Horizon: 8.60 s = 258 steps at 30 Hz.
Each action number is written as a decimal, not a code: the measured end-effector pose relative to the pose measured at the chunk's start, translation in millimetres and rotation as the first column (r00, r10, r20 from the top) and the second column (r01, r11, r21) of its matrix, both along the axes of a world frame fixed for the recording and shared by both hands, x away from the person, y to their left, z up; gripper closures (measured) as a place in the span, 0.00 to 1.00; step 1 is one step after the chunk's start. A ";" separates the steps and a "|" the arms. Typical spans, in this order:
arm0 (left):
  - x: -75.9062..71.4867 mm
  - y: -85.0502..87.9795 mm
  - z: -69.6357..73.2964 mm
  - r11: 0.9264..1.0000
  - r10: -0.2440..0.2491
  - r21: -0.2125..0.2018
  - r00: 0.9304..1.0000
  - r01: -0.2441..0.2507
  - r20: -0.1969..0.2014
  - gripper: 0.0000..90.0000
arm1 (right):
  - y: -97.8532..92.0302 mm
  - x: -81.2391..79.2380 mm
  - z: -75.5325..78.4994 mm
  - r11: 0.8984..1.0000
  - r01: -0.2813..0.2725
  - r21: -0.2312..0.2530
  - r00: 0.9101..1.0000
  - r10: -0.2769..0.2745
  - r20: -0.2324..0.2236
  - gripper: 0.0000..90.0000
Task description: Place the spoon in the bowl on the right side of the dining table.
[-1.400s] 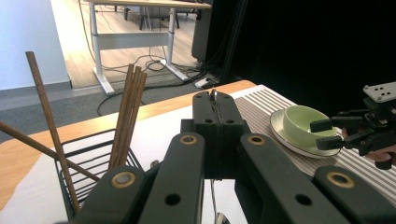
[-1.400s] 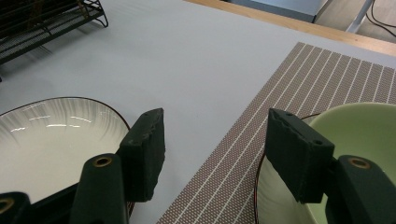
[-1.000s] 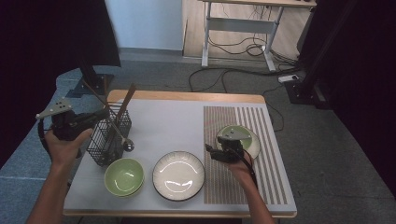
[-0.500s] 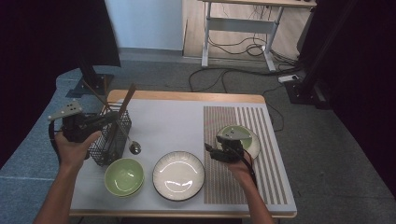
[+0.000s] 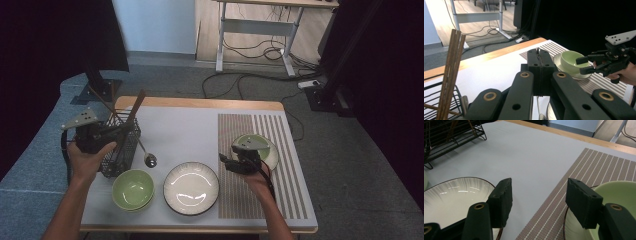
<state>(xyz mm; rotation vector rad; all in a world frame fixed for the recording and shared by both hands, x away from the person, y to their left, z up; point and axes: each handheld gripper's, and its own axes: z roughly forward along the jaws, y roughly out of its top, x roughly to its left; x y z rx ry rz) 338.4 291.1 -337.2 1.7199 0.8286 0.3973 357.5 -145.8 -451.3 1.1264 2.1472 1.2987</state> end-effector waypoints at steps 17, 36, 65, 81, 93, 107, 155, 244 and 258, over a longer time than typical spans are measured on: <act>1.4 -12.4 -1.3 1.000 -0.023 0.008 1.000 0.023 -0.005 1.00 | 4.2 -0.9 -0.5 1.000 -0.010 -0.002 1.000 0.010 0.000 0.43; 2.0 -27.1 -2.2 0.998 -0.057 0.003 0.998 0.057 -0.014 1.00 | 16.0 -5.8 5.0 0.998 -0.060 0.018 0.998 0.060 0.008 0.43; 2.2 -53.8 -8.6 0.994 -0.109 0.016 0.994 0.110 -0.025 1.00 | 36.6 -15.7 13.3 0.988 -0.145 0.043 0.989 0.144 0.030 0.43; 3.1 -62.7 -11.4 0.992 -0.125 0.014 0.992 0.126 -0.034 1.00 | 40.9 -19.4 15.3 0.987 -0.151 0.048 0.988 0.149 0.050 0.43; 1.7 -71.3 -13.6 0.990 -0.140 0.008 0.990 0.140 -0.024 1.00 | 46.7 -21.6 15.2 0.987 -0.157 0.043 0.986 0.154 0.067 0.44; 1.8 -84.3 -18.2 0.986 -0.167 0.003 0.985 0.167 -0.034 1.00 | 56.2 -24.0 15.6 0.980 -0.190 0.060 0.981 0.186 0.060 0.45; 1.1 -110.5 -24.6 0.977 -0.212 0.023 0.976 0.213 -0.051 1.00 | 81.5 -33.4 17.3 0.956 -0.287 0.056 0.957 0.283 0.062 0.56; -7.1 -83.9 -32.2 0.979 -0.198 0.029 0.979 0.200 -0.049 0.56 | 61.5 -28.2 14.0 0.957 -0.286 0.058 0.955 0.280 0.097 1.00; -11.1 -72.0 -34.2 0.987 -0.145 0.066 0.988 0.148 -0.057 0.55 | 47.8 -23.6 15.8 0.965 -0.250 0.071 0.965 0.243 0.101 1.00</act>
